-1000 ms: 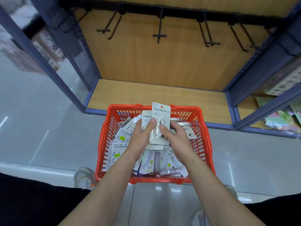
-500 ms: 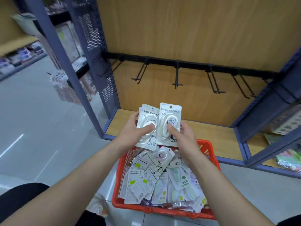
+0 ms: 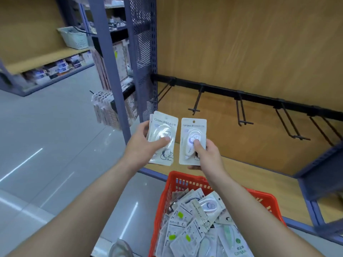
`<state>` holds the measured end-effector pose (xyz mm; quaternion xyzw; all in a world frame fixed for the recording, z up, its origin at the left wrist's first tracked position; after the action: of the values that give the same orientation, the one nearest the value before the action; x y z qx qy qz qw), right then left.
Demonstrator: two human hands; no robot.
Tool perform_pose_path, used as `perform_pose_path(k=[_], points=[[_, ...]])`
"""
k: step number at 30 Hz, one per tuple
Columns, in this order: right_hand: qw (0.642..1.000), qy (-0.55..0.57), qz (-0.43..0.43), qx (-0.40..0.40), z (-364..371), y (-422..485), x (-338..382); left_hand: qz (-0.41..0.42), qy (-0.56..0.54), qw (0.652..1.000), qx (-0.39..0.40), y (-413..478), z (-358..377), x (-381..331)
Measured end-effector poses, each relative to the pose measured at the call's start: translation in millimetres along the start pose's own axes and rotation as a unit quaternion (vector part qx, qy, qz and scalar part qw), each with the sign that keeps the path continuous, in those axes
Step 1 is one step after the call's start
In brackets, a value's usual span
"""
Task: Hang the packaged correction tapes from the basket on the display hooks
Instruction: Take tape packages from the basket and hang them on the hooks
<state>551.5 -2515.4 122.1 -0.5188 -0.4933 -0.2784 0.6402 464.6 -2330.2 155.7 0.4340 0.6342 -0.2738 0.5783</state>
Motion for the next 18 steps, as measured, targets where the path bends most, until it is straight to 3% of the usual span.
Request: perform_pose_path(k=[4, 9, 18], points=[[0.998, -0.053, 0.005, 0.031, 49, 45, 3, -0.003, -0.005, 0.998, -0.055, 2, -30, 10], [0.998, -0.054, -0.032, 0.028, 96, 91, 25, -0.015, -0.008, 0.997, -0.070, 0, -51, 27], [0.997, -0.059, -0.029, 0.028, 112, 129, 29, -0.041, -0.016, 0.995, -0.092, 4, -64, 45]])
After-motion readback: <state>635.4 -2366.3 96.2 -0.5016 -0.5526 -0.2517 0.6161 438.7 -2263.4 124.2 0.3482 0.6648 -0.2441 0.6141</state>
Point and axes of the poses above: each hand's wrist, its own y-axis towards the middle knuckle, its own z-axis out of the palm, x = y × z, the point moved 3 cm from there along y, towards the middle knuckle, and after that the axes turned 14 degrees about z, right-handed, at the moved point
